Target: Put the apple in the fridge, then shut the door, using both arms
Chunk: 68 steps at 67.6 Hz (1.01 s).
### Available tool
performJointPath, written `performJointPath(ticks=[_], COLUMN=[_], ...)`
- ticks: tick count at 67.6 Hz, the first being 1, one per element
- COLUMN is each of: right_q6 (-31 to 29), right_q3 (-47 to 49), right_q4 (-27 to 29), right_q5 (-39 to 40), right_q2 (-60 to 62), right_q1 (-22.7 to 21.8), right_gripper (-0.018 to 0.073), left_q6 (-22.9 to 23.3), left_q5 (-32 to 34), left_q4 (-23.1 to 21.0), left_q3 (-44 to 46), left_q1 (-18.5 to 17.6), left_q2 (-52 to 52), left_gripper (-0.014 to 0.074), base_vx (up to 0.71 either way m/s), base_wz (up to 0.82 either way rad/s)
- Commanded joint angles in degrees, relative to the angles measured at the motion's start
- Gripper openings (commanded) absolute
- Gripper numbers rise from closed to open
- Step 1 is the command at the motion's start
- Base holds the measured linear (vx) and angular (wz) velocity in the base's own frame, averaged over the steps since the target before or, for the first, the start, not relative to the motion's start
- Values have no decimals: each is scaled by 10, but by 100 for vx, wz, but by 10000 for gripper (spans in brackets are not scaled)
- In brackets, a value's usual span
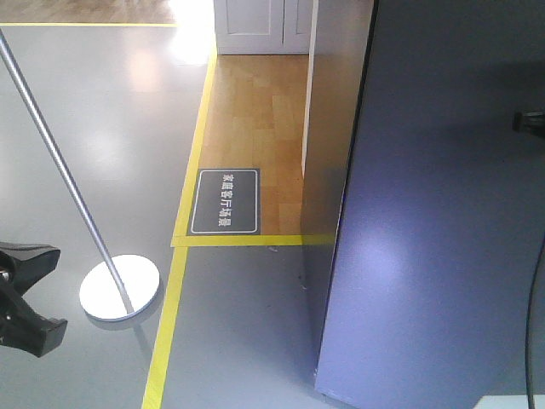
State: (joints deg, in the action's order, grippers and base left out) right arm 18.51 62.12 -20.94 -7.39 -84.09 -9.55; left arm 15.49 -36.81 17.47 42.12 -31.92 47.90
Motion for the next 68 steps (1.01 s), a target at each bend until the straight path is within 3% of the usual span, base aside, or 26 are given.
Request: performJointPath(ticks=[1,36,53,68], right_q6=[5,36,35,-31], right_q3=[54,283,282,205], right_q4=[-3,0,7,10], right_q5=[74,74,-47,-87], right_q2=[-23,-215,-199,-130], right_q1=[-7,-6,17,67], right_gripper=[-4,-3,-3,-3], left_q6=[6,6,6,6], left_q5=[35,35,35,35], left_q4=[8,8,8,8], left_q3=[16,16,16,16], left_q1=[-2,-2,-2,-2], left_q2=[-4,-2,-2,-2], left_gripper=[-6,-6,-6,-6], base_vx=[0,0,0,0], base_wz=[0,0,-2,0])
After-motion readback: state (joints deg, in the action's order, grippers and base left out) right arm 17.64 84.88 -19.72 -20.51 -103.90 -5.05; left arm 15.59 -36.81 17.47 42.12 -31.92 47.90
